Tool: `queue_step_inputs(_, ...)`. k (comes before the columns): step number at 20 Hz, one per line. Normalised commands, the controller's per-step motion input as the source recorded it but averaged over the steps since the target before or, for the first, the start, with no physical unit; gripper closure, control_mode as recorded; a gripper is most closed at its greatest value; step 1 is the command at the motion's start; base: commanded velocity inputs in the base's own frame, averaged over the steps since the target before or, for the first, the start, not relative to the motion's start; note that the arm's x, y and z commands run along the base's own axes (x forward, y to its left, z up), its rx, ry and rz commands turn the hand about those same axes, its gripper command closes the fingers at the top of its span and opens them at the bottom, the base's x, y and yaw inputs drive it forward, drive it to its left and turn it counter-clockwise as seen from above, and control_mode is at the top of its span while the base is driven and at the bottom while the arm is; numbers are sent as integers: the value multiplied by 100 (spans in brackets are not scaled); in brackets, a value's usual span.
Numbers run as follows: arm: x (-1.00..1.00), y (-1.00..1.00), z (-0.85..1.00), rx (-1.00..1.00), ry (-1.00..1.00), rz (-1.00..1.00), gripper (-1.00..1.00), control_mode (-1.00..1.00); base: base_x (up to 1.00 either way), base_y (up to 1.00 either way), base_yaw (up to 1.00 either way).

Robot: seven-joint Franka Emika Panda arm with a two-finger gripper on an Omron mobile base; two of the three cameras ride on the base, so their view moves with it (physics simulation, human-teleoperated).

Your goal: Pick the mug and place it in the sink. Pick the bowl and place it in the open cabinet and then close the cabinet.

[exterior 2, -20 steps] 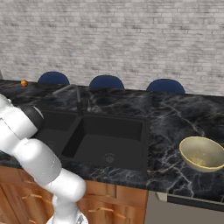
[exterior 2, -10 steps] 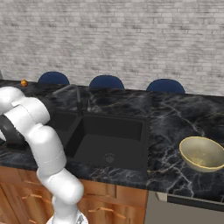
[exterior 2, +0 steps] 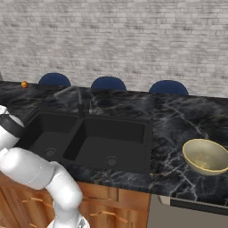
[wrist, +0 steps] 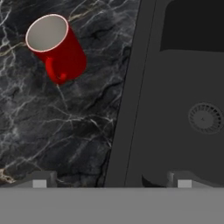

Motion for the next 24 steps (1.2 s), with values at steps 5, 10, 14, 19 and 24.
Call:
queue_step_inputs(5,0,14,13,-4,0,-1,-100,-100,0,0,0)
queue_step_inputs(10,0,12,3,-1,0,-1,-100,-100,0,0,0)
queue_step_inputs(14,0,19,0,0,0,0,-100,-100,0,0,0)
queue_step_inputs(19,0,13,0,0,0,0,-100,-100,0,0,0)
queue_step_inputs(24,2,14,-1,-1,-3,0,-100,-100,0,0,0)
